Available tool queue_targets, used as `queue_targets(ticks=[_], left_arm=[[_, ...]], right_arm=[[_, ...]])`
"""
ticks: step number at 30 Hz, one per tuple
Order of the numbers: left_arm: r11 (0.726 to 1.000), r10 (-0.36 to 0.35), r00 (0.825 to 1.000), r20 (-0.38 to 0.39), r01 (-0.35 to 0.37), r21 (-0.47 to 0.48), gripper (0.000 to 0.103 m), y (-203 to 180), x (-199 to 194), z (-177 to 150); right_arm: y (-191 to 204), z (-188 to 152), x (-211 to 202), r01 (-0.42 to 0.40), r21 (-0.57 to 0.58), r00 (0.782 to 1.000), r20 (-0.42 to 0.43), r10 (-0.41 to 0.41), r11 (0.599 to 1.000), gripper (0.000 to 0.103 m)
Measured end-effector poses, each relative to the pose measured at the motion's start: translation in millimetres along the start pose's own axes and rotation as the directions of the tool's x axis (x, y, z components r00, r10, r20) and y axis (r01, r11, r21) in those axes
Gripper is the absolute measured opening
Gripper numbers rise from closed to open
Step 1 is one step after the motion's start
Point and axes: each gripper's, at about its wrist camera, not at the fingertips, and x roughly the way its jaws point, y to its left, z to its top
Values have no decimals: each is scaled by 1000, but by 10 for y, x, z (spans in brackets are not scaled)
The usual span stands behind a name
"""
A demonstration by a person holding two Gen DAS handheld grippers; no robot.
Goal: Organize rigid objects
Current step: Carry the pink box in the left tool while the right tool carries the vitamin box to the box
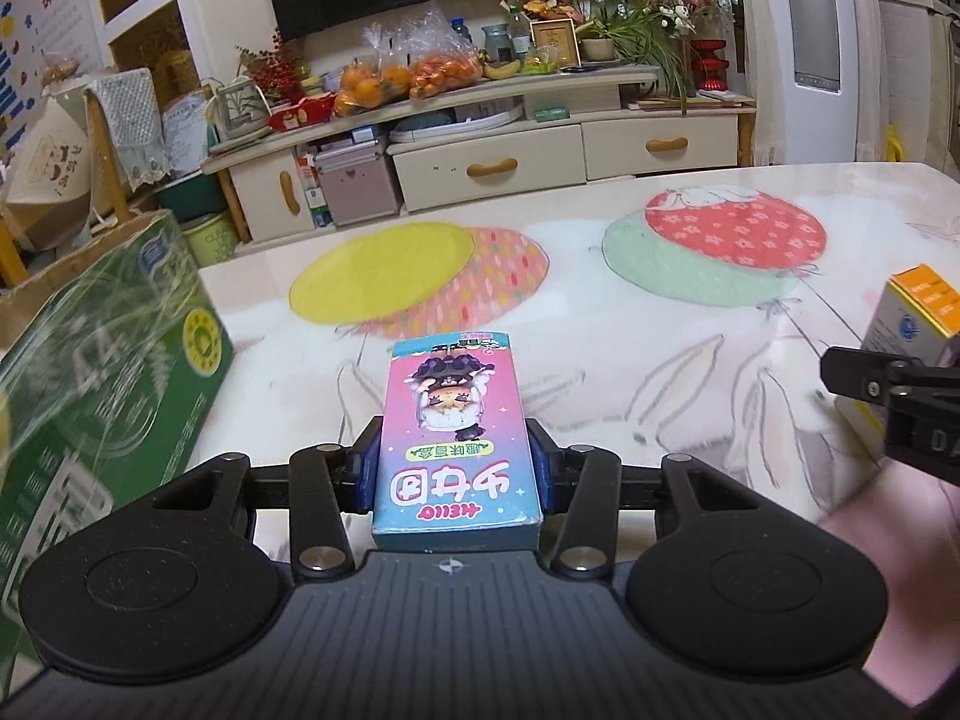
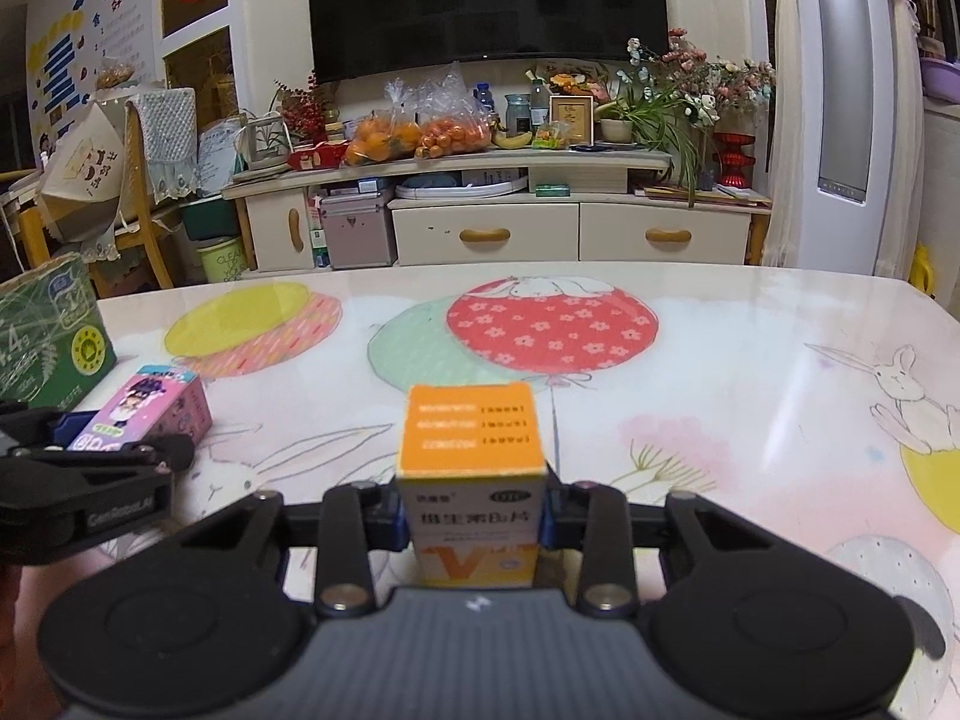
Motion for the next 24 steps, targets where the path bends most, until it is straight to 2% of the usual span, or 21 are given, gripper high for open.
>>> queue_targets(ticks=[12,24], left_arm=[[999,-35,999,-2,35,-13,56,58,-271,-112],[995,-88,995,39,90,-52,56,162,-506,-95]], right_arm=[[156,-152,-206,11,-47,1000,1,-11,999,34],[346,-287,-535,6,-27,1000,-11,-7,1000,34]])
